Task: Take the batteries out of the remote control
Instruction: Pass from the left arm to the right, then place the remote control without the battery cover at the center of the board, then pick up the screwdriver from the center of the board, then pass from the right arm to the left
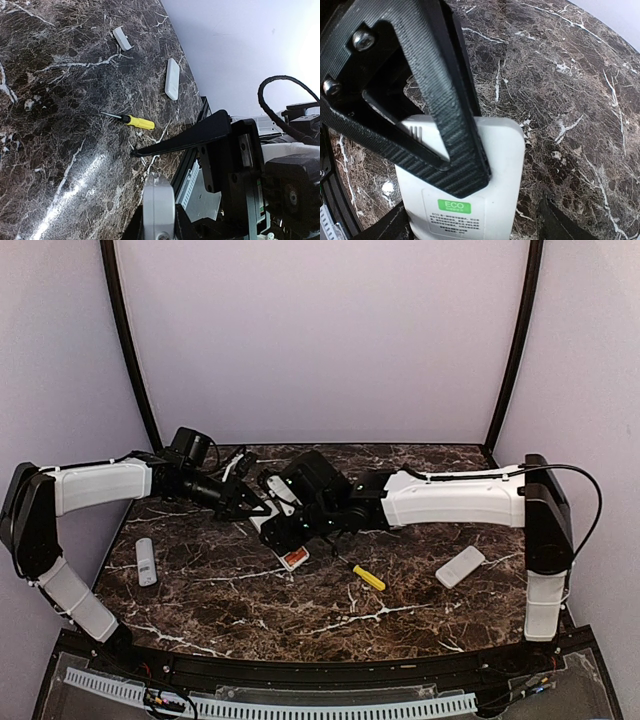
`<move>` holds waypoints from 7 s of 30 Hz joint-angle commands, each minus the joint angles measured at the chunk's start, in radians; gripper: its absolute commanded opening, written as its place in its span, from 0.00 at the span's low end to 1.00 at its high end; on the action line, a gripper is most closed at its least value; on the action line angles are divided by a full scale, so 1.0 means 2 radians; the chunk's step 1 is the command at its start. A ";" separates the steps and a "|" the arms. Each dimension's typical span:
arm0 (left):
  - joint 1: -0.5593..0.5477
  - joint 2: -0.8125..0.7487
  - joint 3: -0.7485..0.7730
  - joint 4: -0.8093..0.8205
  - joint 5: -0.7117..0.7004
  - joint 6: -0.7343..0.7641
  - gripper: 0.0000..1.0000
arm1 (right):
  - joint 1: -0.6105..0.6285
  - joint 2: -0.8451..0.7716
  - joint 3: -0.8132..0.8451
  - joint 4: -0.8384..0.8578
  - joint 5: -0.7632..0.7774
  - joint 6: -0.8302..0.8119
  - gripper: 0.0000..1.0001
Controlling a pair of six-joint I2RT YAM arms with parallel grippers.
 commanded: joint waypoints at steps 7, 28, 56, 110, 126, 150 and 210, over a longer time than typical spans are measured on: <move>-0.001 -0.011 0.001 -0.003 0.007 0.005 0.00 | 0.011 0.027 0.035 -0.022 0.021 0.009 0.73; 0.011 -0.120 0.010 -0.042 -0.188 0.062 0.71 | -0.010 0.003 0.009 -0.053 0.054 0.150 0.30; 0.080 -0.225 -0.031 -0.038 -0.365 0.047 0.77 | -0.051 0.147 0.133 -0.186 0.060 0.335 0.33; 0.080 -0.213 -0.041 -0.026 -0.353 0.048 0.86 | -0.092 -0.058 -0.123 0.120 -0.116 0.135 0.83; 0.080 -0.200 -0.045 -0.016 -0.352 0.050 0.86 | -0.111 -0.151 -0.298 0.079 -0.096 0.016 0.69; 0.080 -0.190 -0.042 -0.018 -0.345 0.047 0.86 | -0.101 -0.116 -0.323 0.052 -0.025 0.024 0.46; -0.074 -0.174 -0.050 0.154 -0.100 -0.056 0.90 | -0.092 -0.206 -0.175 0.178 -0.359 0.039 0.00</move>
